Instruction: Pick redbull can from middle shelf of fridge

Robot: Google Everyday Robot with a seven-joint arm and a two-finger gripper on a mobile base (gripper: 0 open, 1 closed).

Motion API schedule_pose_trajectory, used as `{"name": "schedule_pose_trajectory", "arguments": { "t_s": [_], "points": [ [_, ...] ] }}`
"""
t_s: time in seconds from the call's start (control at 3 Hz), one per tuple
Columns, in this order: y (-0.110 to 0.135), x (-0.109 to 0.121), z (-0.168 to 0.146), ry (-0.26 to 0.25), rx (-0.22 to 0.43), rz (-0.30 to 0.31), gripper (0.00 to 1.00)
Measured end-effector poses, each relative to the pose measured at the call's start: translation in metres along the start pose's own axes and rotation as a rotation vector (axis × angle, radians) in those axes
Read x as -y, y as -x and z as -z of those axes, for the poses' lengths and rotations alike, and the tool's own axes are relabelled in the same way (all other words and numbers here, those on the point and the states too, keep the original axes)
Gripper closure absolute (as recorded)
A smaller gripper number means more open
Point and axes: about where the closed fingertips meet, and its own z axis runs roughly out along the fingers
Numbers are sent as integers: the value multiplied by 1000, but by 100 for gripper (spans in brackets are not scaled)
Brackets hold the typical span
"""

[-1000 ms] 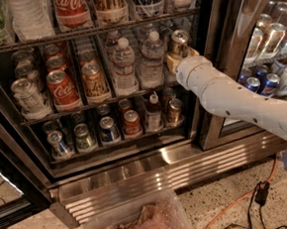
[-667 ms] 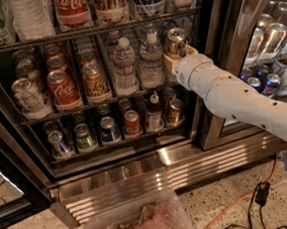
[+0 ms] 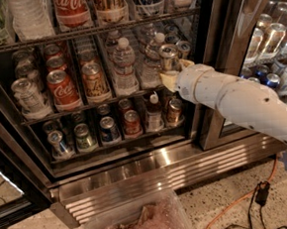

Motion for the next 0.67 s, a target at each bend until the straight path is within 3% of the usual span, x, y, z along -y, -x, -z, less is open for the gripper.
{"name": "schedule_pose_trajectory", "arguments": {
  "t_s": [0.33,0.67],
  "points": [
    [-7,-12,16,55,-49,27,100],
    [-7,-17,29,95,-58,36,100]
  ]
}}
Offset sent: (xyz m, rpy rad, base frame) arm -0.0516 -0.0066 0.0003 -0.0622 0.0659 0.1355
